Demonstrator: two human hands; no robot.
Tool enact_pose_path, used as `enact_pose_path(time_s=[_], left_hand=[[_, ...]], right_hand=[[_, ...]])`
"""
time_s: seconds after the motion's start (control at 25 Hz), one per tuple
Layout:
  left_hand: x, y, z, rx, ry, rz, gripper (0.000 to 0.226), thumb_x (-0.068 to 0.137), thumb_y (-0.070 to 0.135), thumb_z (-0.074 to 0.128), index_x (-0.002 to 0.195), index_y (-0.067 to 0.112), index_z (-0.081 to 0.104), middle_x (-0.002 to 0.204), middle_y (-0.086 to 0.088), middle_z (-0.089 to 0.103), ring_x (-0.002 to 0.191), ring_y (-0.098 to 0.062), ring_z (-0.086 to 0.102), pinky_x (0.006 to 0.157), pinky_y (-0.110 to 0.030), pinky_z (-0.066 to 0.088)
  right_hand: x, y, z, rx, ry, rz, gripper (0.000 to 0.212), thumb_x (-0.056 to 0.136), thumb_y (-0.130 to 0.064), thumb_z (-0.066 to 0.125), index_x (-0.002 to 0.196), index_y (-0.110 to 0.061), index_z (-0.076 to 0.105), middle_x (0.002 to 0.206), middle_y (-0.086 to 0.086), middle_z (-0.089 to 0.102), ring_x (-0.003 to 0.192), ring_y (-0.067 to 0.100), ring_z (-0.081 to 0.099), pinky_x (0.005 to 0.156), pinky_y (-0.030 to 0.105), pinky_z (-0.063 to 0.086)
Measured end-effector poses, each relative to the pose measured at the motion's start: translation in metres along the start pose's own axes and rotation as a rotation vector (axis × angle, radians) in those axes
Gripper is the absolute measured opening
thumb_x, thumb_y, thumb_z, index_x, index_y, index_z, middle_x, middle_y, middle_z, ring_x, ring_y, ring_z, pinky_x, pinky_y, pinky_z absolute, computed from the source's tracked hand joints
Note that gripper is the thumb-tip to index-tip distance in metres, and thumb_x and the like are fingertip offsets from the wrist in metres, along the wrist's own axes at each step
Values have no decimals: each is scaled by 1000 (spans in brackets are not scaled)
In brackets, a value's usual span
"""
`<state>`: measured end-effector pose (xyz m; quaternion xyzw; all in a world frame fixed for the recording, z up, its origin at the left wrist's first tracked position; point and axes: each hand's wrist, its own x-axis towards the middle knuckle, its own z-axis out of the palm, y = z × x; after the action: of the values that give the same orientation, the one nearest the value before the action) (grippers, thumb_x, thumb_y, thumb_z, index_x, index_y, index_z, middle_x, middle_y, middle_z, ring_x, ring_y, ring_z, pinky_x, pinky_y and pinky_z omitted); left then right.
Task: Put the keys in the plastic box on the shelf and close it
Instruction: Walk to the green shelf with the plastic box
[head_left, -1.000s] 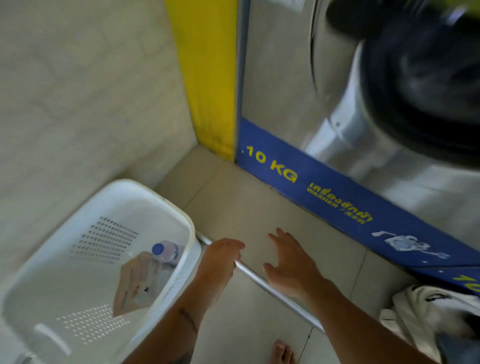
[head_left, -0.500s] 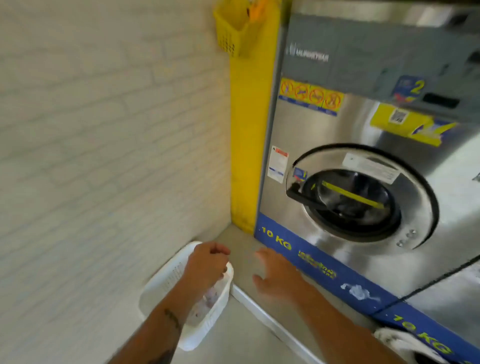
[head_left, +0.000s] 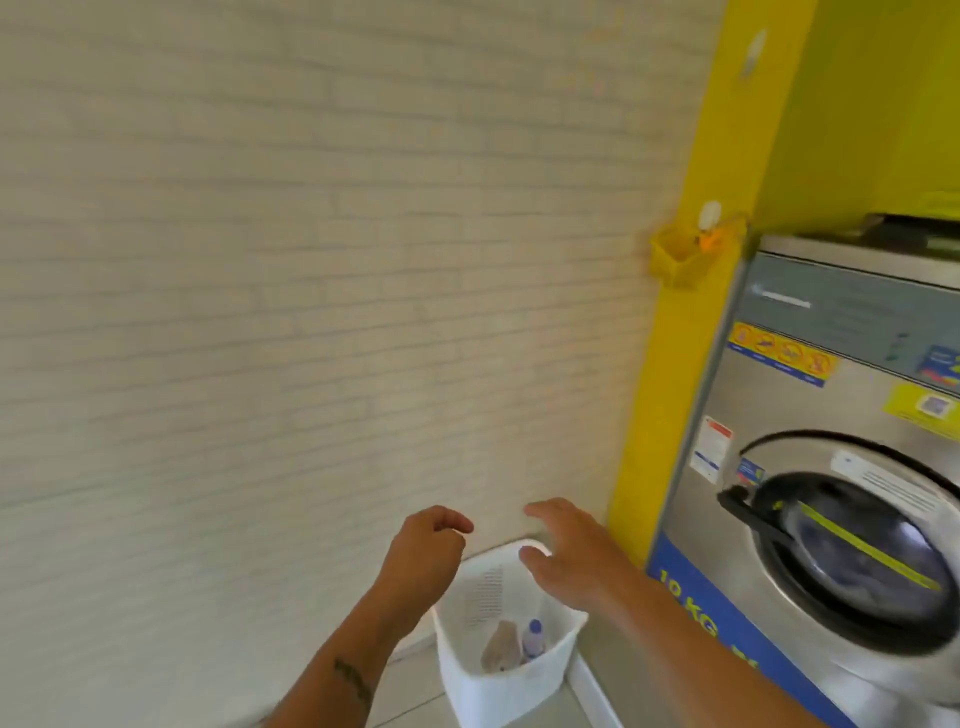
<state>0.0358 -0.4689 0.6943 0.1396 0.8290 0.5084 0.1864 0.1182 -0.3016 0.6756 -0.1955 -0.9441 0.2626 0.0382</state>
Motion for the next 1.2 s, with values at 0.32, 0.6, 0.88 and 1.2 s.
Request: enact_pose_path(time_s=[0.32,0.6,0.88,1.2], left_hand=[[-108,-114,-199,244,383,-80,29,87,9,48,102,20,70,101,-1,68,75,-16,67,61,-25,55],[-257,-216,-432,210,717,-217,23,85,17,48,84,16,71,70,2,67,55,-12,61,44,-18,42],[-365,-318,-624,-300,919,-290,23,94,22,51,91,5,66,71,-7,66,48,-12,56,40,-22,39],[-428,-419,-802,-465,1221,-417,18,90,0,47,87,7,64,75,-11,62,54,-18,50,46,-25,39]], right_hand=[[-41,-196,67,-117,-160,-340,60,92,-40,49,148,-25,33,155,-6,33,139,18,34,112,36,33],[-97,-437,202,-128,-261,-564,61,90,-43,50,146,-24,37,153,-3,37,138,21,38,109,39,36],[-161,-658,334,-106,-400,-761,60,91,-43,50,146,-23,37,152,1,39,136,23,40,108,38,36],[-180,-865,479,-9,-590,-956,60,90,-38,53,145,-19,41,149,4,43,133,23,43,108,36,36]])
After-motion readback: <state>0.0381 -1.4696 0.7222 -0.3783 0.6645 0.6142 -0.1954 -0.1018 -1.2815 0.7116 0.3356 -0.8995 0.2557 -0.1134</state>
